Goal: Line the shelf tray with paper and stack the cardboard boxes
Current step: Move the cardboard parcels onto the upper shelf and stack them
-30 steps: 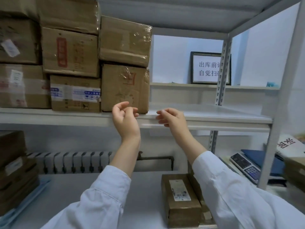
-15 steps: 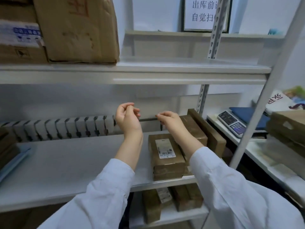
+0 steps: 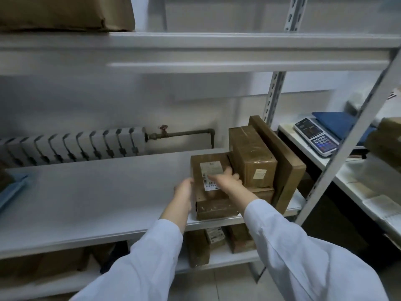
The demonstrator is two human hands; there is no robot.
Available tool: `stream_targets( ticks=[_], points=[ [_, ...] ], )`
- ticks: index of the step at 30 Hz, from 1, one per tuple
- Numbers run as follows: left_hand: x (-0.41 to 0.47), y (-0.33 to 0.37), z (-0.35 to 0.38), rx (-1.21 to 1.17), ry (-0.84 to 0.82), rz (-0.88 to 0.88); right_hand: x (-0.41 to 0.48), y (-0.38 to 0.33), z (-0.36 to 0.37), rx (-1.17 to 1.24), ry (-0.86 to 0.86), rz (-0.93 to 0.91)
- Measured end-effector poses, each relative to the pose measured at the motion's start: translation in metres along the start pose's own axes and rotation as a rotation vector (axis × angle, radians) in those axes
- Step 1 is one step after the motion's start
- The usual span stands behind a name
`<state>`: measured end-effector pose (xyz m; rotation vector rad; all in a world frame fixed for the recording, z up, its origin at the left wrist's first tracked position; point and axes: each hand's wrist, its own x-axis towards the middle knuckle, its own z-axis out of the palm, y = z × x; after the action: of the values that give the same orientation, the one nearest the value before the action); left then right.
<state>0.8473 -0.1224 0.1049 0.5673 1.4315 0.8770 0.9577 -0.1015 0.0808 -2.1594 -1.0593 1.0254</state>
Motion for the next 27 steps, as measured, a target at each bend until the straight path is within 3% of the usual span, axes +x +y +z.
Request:
stream_targets(
  ticks=[3,6,12,17,21,27],
  points=[
    [-0.014,-0.012,0.003,0.02,-0.1,-0.129,0.006,0.008,0.005,-0.013,-0.028,0.028],
    [-0.016,-0.017,0.004,0.075,-0.143,-0.15,0.009,0.011,0.009,0.004,0.011,0.024],
    [0.003,-0.027,-0.001,0.123,-0.073,-0.141,0.014,0.016,0.012,-0.081,0.032,0.067],
    [0.036,-0.038,-0.015,0.007,-0.048,-0.086,0.013,0.02,0.009,0.021,0.038,0.043],
    [0.036,-0.04,-0.027,0.046,-0.018,-0.011,0.01,0.016,0.006,0.106,0.016,0.074],
    [0.025,-0.02,-0.045,0.026,-0.07,0.246,-0.007,0.002,0.008,0.347,-0.03,-0.015]
  ],
)
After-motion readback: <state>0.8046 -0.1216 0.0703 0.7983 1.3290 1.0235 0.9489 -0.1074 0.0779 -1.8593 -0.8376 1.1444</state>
